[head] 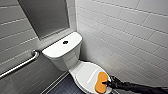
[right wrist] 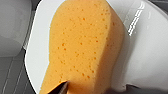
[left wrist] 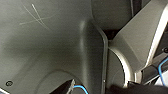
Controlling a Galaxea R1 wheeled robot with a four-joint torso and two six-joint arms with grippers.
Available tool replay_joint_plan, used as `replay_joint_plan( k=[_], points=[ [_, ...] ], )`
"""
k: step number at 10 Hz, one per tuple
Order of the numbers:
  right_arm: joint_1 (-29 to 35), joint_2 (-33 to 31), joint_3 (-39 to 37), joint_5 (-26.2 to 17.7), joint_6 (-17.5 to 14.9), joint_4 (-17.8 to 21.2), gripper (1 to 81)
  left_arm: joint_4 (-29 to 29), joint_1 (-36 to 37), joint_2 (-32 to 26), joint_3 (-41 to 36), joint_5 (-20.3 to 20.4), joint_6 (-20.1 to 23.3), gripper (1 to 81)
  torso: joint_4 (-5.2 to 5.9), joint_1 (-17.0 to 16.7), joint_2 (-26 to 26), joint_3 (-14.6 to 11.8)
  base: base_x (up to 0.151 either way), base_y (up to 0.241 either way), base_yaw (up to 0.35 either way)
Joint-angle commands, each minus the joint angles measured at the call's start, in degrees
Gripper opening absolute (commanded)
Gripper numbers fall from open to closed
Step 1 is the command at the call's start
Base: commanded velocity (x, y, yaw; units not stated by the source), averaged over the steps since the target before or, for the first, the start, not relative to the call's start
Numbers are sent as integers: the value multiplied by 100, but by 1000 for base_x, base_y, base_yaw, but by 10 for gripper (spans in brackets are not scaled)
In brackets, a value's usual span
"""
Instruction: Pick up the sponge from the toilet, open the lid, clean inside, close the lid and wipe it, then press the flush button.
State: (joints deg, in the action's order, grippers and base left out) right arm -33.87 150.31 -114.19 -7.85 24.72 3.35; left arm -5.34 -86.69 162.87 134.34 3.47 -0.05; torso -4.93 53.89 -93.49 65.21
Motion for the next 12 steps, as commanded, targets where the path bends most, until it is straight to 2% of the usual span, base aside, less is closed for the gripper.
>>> replay_joint_plan(
  k=[1,3,5,9,12],
  points=[
    [534,-34,-111,2,33,104,811,51,-125,1,-74,-435,14,811,0,0,0,0,0,0,0],
    [411,-34,-155,336,33,78,811,86,-134,-8,-74,-444,14,811,0,0,0,0,0,0,0],
    [217,-42,-120,934,32,-1,811,94,-169,10,48,-453,5,811,0,0,0,0,0,0,0],
    [323,-69,91,1145,33,-124,811,138,-169,97,128,-453,5,811,0,0,0,0,0,0,0],
    [331,370,-233,1154,33,-370,811,261,-169,71,128,-462,5,811,0,0,0,0,0,0,0]
  ],
)
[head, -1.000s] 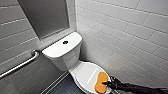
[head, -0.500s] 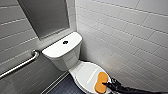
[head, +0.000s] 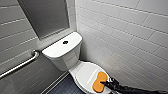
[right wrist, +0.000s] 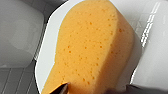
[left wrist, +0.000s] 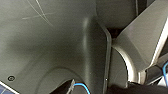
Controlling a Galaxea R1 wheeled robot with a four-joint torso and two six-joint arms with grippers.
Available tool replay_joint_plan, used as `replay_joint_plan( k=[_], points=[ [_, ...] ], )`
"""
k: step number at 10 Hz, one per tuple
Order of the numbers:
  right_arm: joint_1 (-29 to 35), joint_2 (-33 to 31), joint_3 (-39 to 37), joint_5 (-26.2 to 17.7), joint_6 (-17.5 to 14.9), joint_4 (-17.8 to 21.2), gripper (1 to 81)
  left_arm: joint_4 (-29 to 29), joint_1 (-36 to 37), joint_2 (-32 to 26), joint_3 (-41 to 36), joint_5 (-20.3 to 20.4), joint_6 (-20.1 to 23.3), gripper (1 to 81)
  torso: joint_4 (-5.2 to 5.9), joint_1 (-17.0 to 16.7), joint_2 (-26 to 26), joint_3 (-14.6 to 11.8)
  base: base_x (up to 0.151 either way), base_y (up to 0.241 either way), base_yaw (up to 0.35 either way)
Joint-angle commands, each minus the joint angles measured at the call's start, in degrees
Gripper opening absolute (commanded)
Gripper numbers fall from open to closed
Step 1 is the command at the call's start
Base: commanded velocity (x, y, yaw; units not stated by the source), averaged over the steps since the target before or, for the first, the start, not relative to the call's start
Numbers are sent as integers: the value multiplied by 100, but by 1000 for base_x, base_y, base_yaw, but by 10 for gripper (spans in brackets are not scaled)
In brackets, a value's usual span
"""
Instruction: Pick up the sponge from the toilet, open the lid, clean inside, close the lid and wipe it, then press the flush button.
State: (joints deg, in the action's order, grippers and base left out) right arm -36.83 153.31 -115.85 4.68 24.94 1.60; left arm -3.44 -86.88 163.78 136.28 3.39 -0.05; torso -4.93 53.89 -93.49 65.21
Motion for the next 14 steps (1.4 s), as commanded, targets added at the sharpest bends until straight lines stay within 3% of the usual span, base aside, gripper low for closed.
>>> replay_joint_plan(
  k=[1,7,8,10,12,14],
  points=[
    [602,228,-261,-99,11,-239,811,71,-158,-20,-66,-471,5,811,0,0,0,0,0,0,0],
    [399,528,-1009,261,11,-379,811,124,-176,24,-67,-620,5,811,0,0,0,0,0,0,0],
    [399,510,-1009,332,19,-379,10,115,-185,50,-66,-620,14,811,0,0,0,0,0,0,0],
    [495,432,-913,332,28,-309,10,115,-184,59,-66,-620,14,811,0,0,0,0,0,0,0],
    [732,-357,182,332,291,-327,10,106,-184,85,-75,-620,14,811,0,0,0,0,0,0,0],
    [944,-1290,1371,332,345,-327,10,98,-176,94,-83,-567,22,811,0,0,0,0,0,0,0]
  ],
)
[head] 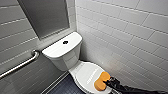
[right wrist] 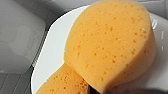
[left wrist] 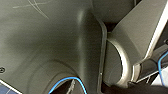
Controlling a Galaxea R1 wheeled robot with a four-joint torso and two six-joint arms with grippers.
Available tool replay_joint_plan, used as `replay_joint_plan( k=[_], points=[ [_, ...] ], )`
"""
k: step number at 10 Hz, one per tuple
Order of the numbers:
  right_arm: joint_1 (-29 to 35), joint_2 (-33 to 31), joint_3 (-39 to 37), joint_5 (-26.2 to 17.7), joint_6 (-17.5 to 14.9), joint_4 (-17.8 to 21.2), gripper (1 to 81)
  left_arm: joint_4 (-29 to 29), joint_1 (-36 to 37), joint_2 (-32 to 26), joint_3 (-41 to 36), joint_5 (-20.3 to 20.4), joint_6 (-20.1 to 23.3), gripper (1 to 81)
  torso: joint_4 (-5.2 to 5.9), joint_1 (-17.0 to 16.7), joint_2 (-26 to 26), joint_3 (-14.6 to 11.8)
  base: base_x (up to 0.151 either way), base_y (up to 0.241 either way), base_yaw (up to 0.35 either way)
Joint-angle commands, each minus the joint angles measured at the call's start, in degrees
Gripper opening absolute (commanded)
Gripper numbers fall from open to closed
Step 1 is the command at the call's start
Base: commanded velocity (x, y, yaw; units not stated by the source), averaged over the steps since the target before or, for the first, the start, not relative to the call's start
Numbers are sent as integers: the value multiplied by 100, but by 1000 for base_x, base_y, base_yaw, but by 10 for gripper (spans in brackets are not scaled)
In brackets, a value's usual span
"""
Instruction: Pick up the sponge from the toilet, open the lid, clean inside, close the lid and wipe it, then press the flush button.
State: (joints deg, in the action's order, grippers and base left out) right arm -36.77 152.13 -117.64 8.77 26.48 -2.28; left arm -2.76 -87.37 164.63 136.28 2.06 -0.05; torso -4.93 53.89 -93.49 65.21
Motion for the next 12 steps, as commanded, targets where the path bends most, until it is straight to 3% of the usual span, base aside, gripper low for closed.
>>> replay_joint_plan(
  k=[1,3,6,9,12],
  points=[
    [956,-1575,2007,-77,200,79,10,21,-110,-9,-110,-417,22,811,0,0,0,0,0,0,0],
    [842,-2367,2887,-121,235,175,10,-15,-57,-255,-601,-399,31,811,0,0,0,2,0,0,0],
    [-194,-3431,3670,-77,218,158,10,-15,452,-1466,-2585,-408,58,811,0,0,0,2,0,0,0],
    [-1591,-3494,3319,143,200,35,10,29,1128,-2328,-3975,-452,22,811,0,0,0,0,0,0,0],
    [-2594,-3239,2845,187,200,-62,10,178,2016,-2847,-4469,-408,-205,811,0,0,0,0,0,0,0]
  ],
)
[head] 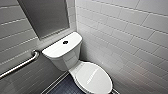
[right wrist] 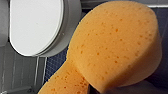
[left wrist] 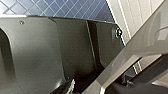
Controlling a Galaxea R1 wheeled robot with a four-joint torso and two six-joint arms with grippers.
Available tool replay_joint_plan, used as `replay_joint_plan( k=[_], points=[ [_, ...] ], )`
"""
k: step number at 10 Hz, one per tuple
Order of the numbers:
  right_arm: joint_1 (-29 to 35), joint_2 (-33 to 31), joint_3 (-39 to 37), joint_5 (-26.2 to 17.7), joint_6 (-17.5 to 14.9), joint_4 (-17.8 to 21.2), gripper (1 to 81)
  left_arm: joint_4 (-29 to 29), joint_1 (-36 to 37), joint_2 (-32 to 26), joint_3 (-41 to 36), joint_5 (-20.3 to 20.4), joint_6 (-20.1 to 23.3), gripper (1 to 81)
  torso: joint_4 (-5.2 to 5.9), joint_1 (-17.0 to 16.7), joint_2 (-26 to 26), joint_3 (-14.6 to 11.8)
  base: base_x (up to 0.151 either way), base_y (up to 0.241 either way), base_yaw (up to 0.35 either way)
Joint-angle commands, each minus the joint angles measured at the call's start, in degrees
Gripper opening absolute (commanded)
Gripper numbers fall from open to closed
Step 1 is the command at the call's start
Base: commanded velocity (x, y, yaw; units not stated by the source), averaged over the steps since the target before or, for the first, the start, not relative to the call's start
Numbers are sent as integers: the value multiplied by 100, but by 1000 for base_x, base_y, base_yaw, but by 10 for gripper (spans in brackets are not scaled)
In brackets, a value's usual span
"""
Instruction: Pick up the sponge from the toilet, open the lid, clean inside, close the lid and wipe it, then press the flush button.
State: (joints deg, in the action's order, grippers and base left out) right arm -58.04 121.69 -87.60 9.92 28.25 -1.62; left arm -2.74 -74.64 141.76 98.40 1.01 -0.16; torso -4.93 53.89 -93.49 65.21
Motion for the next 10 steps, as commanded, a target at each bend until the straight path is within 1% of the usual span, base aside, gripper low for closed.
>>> replay_joint_plan(
  k=[1,3,5,6,7,8,9,10],
  points=[
    [-643,-195,-195,71,23,-163,10,195,1042,-675,-752,-338,-335,811,0,0,0,0,0,0,0],
    [-933,-203,-177,212,-3,-207,10,204,1447,-851,-770,-365,-607,811,0,0,0,0,0,0,0],
    [-1197,-107,-151,221,-3,-251,10,204,1869,-869,-814,-322,-1055,811,0,0,0,0,0,0,0],
    [-1355,7,-195,229,-12,-294,10,204,2044,-807,-831,-217,-1501,811,0,0,0,0,0,0,0],
    [-1548,139,-247,229,-21,-304,10,222,2220,-684,-805,143,-2056,811,0,0,0,0,0,0,0],
    [-1672,279,-370,238,-21,-304,10,222,2378,-509,-796,425,-2452,811,0,0,0,0,0,0,0],
    [-1795,420,-528,238,-21,-304,10,222,2545,-299,-717,496,-2725,811,0,0,0,0,0,0,0],
    [-1874,534,-677,238,-21,-295,10,222,2695,-61,-525,496,-2901,811,0,0,0,0,0,0,0]
  ],
)
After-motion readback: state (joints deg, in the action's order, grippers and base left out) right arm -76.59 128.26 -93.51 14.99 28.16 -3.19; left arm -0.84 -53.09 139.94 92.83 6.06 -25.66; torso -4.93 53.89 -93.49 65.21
